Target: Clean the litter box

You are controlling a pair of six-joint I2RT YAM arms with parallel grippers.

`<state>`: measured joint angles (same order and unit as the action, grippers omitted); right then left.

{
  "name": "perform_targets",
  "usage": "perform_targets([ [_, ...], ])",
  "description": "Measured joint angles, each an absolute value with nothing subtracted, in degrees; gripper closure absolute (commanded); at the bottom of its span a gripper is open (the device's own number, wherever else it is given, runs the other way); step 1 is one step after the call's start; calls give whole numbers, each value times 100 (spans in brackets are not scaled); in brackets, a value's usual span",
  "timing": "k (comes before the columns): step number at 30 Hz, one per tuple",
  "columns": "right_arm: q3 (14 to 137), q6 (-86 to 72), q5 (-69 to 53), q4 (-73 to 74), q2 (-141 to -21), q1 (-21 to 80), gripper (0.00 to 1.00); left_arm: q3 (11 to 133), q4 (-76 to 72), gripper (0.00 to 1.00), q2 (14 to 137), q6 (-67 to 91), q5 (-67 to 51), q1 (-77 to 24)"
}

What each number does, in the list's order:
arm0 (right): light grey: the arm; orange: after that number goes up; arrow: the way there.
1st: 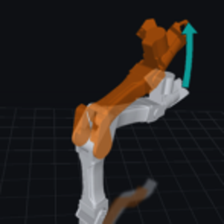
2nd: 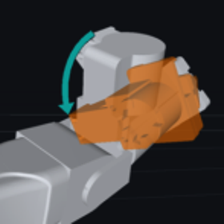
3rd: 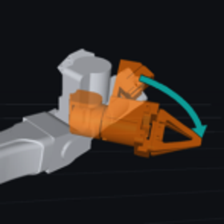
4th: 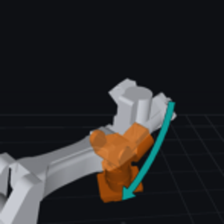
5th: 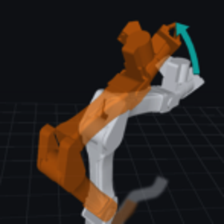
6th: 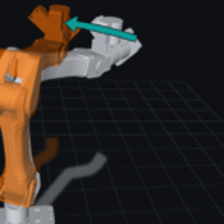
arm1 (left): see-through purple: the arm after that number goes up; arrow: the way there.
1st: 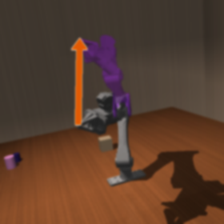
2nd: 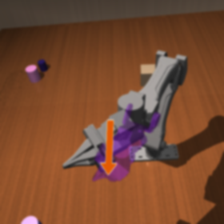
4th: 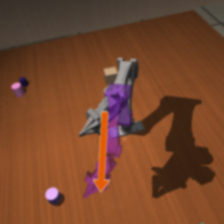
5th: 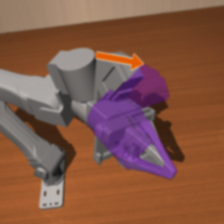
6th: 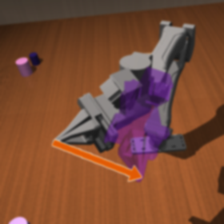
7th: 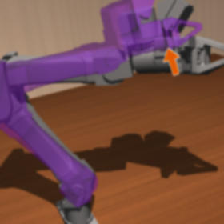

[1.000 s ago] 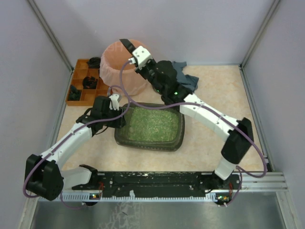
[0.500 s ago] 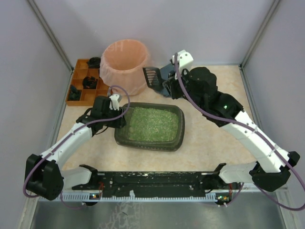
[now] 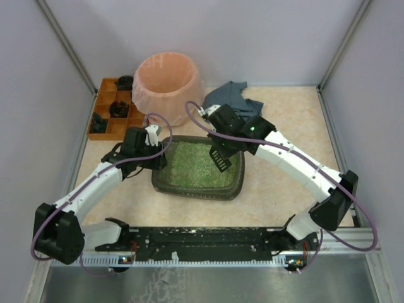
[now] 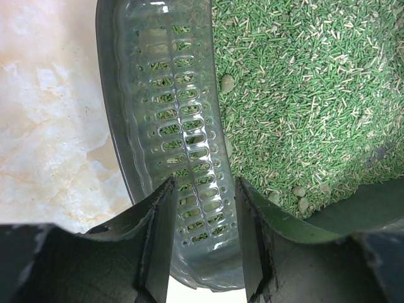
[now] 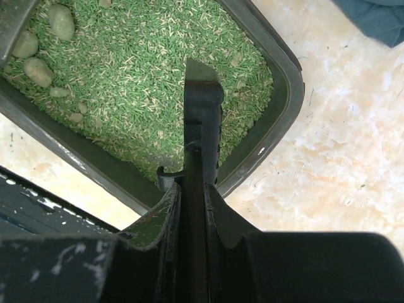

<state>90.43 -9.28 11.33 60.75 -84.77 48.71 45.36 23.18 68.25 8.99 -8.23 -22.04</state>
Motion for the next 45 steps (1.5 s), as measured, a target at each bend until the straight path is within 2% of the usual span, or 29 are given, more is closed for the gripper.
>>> perform_targets([
  [6, 9004, -928, 1389, 5961, -8779, 4991, 98, 4536, 2318, 52, 6825, 899, -823, -2204],
  [16, 8656, -910, 1535, 5378, -9218, 5109, 78, 4536, 2318, 52, 6825, 899, -823, -2204],
  [18, 8578, -926, 1498, 5210, -9183, 5118, 62, 4536, 2318, 52, 6825, 899, -821, -2204],
  [20, 8458, -985, 1417, 4974, -9118, 5129, 53, 4536, 2318, 52, 6825, 899, -823, -2204],
  [29, 7564, -1140, 1372, 3966, -8562, 5133, 51, 4536, 2318, 52, 6825, 899, -845, -2204],
  [37, 5859, -1627, 1463, 2305, -7164, 4939, 55, 4536, 2318, 53, 6825, 899, -864, -2204],
  [45, 5330, -1933, 1179, 1435, -6775, 4545, 55, 4536, 2318, 52, 6825, 899, -871, -2204],
])
